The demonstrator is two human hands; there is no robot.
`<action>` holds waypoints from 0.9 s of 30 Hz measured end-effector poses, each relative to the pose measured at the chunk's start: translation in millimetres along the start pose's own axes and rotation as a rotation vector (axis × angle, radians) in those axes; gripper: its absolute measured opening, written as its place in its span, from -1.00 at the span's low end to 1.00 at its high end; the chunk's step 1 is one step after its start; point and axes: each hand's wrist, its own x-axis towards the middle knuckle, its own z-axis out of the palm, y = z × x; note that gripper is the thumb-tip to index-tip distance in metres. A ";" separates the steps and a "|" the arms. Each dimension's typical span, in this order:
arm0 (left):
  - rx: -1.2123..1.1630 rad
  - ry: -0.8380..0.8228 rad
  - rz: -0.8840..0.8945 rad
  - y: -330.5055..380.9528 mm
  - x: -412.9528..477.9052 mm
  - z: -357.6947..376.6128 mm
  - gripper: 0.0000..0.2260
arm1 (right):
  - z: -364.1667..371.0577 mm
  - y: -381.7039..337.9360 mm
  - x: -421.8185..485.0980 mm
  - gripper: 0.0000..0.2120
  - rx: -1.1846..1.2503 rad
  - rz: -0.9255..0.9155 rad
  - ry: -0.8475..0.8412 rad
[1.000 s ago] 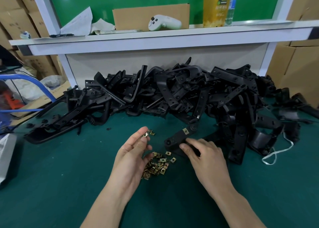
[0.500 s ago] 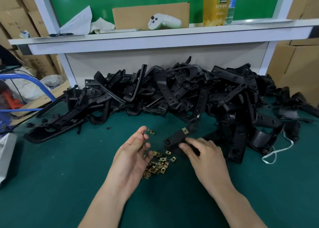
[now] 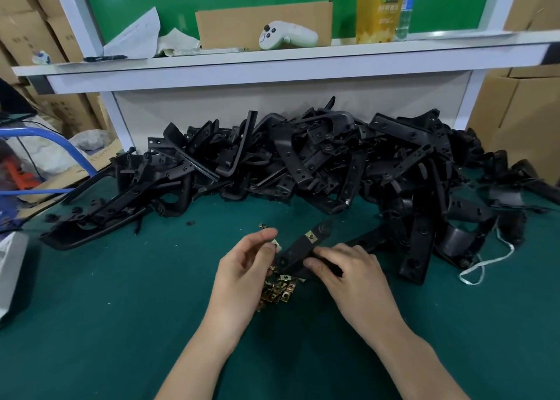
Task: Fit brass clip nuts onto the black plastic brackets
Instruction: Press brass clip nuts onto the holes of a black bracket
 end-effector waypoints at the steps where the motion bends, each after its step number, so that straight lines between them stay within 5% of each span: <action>1: 0.004 -0.003 -0.001 0.2 -0.2 0.6 -0.80 | 0.2 0.0 0.1 -0.40 -0.004 -0.003 -0.003; 18: -0.015 0.026 -0.002 0.5 -0.6 5.6 -0.95 | 1.0 0.9 -0.3 -0.39 -0.017 -0.023 0.000; 27: 0.078 0.028 0.009 -1.1 -2.0 4.9 -0.94 | 2.7 2.9 -0.9 -0.66 -0.026 -0.025 0.030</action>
